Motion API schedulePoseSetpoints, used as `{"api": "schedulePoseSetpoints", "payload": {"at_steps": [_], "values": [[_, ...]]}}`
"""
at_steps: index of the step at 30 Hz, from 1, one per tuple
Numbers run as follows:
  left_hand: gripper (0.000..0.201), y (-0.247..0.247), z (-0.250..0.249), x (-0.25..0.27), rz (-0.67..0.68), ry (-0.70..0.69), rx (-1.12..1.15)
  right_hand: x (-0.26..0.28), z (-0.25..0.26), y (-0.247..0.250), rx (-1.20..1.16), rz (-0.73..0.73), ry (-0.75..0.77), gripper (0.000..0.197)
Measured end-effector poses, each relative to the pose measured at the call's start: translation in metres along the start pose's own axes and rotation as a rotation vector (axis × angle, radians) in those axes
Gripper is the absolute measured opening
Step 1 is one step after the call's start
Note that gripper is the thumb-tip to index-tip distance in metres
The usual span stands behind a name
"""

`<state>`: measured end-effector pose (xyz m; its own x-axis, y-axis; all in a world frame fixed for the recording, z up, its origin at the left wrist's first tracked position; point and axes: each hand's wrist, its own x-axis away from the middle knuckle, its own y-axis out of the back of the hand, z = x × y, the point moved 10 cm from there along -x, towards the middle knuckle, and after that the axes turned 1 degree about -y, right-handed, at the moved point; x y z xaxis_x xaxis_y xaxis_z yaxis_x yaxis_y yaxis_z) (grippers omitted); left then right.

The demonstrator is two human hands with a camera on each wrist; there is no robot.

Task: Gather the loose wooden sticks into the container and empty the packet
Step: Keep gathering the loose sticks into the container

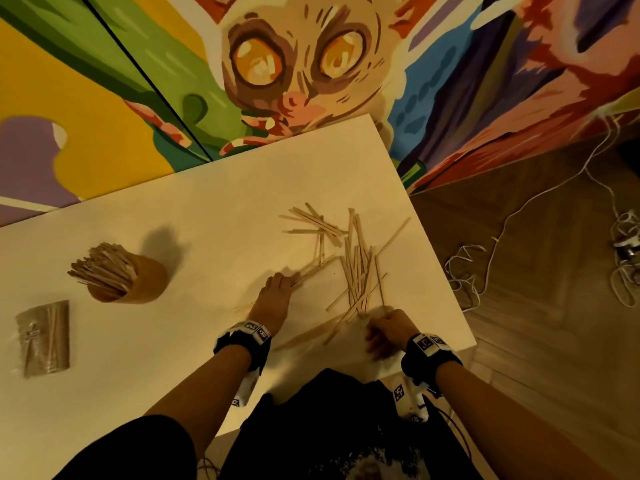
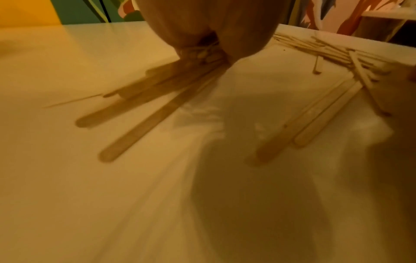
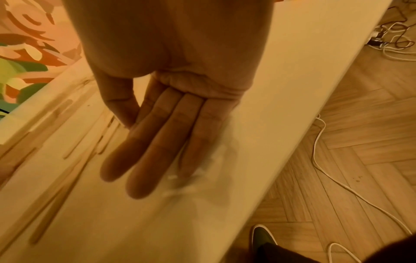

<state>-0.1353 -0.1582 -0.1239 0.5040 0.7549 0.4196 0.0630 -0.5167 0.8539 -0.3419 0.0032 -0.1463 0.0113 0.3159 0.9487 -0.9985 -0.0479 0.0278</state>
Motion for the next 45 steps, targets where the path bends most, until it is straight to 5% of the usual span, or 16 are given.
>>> {"api": "schedulePoseSetpoints", "payload": {"at_steps": [12, 18, 21, 26, 31, 39, 42, 45], "values": [[0.007, 0.066, 0.001, 0.024, 0.024, 0.084, 0.366, 0.008, 0.018, -0.005, 0.095, 0.055, 0.017, 0.037], [0.01, 0.058, -0.012, 0.046, 0.25, 0.099, 0.737, 0.026, 0.082, -0.03, 0.022, 0.084, 0.232, 0.03], [0.013, 0.051, -0.023, 0.061, 0.38, 0.107, 0.781, 0.032, 0.111, -0.023, -0.206, -0.022, 0.349, 0.038], [0.017, 0.042, -0.037, 0.084, 0.477, 0.147, 0.793, 0.04, 0.126, -0.046, -0.321, 0.065, 0.349, 0.054], [0.02, 0.043, -0.039, 0.09, 0.422, 0.025, 0.658, 0.049, 0.124, -0.085, -0.108, 0.142, 0.381, 0.029], [0.022, 0.047, -0.019, 0.093, 0.254, 0.027, 0.32, 0.066, 0.136, -0.117, 0.061, 0.143, 0.554, 0.027], [0.026, 0.05, -0.012, 0.103, 0.245, -0.01, 0.264, 0.07, 0.147, -0.099, -0.093, 0.052, 0.621, 0.027], [0.027, 0.048, 0.01, 0.114, 0.231, 0.07, 0.451, 0.072, 0.156, -0.066, -0.218, -0.145, 0.7, 0.017]]}}
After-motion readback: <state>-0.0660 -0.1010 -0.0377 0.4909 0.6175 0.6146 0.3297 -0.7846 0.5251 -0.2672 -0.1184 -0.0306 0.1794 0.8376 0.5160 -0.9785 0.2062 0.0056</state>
